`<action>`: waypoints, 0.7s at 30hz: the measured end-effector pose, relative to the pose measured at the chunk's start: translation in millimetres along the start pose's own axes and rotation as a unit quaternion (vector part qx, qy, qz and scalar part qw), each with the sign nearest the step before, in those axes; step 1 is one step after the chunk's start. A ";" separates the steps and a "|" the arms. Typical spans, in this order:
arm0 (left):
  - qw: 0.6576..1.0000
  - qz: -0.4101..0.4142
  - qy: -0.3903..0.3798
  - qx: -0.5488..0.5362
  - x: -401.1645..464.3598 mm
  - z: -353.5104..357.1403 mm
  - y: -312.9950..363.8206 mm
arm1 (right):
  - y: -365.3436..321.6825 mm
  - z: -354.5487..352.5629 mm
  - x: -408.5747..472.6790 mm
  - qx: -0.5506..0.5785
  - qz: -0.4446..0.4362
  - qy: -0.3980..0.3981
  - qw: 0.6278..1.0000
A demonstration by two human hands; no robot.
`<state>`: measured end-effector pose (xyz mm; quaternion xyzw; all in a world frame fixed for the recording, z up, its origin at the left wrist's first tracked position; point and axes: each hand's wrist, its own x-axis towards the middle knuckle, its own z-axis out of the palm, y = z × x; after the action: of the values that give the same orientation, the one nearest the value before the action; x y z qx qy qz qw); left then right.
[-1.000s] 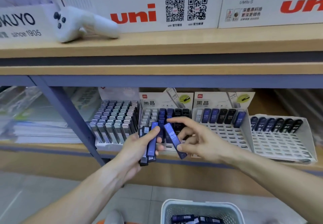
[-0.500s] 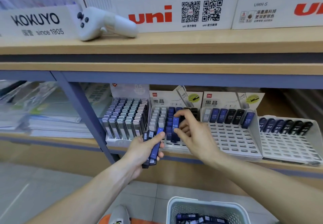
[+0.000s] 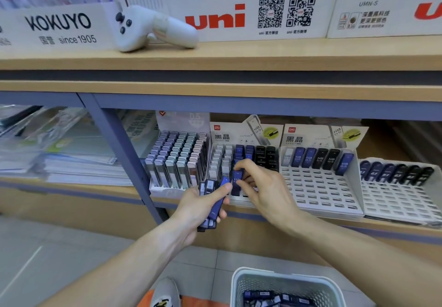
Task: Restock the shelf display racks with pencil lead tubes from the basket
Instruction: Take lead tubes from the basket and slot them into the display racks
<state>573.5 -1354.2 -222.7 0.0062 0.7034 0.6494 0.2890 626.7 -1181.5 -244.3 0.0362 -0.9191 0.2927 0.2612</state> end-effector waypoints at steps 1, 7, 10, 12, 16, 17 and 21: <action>1.000 0.000 0.001 -0.001 -0.5 0.1 0.4 | 1.1 0.1 0.3 -0.006 -0.001 -0.001 1.000; 1.000 -0.006 0.008 0.008 -4.7 1.5 3.8 | 3.1 2.8 -3.1 -0.043 -0.006 -0.021 0.999; 1.000 -0.008 0.003 -0.007 -5.4 2.3 4.2 | -3.5 0.8 -2.4 -0.007 0.037 0.008 0.999; 1.000 -0.008 -0.007 -0.013 -6.2 3.7 5.0 | -11.2 -3.9 -0.9 0.095 0.128 0.022 0.987; 0.999 -0.016 -0.039 -0.002 -7.4 11.0 4.4 | -19.4 -13.7 -2.7 0.244 0.252 -0.013 0.936; 0.999 -0.020 -0.046 0.000 -8.3 13.5 4.4 | -18.4 -15.0 -4.2 0.261 0.260 -0.022 0.929; 0.998 -0.032 -0.047 0.009 -9.8 21.2 3.6 | -13.2 -20.8 -6.6 0.346 0.297 -0.036 0.889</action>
<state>589.1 -1338.1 -215.2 0.0168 0.6947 0.6323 0.3425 644.8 -1181.4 -226.4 -0.1402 -0.7365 0.6542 0.0994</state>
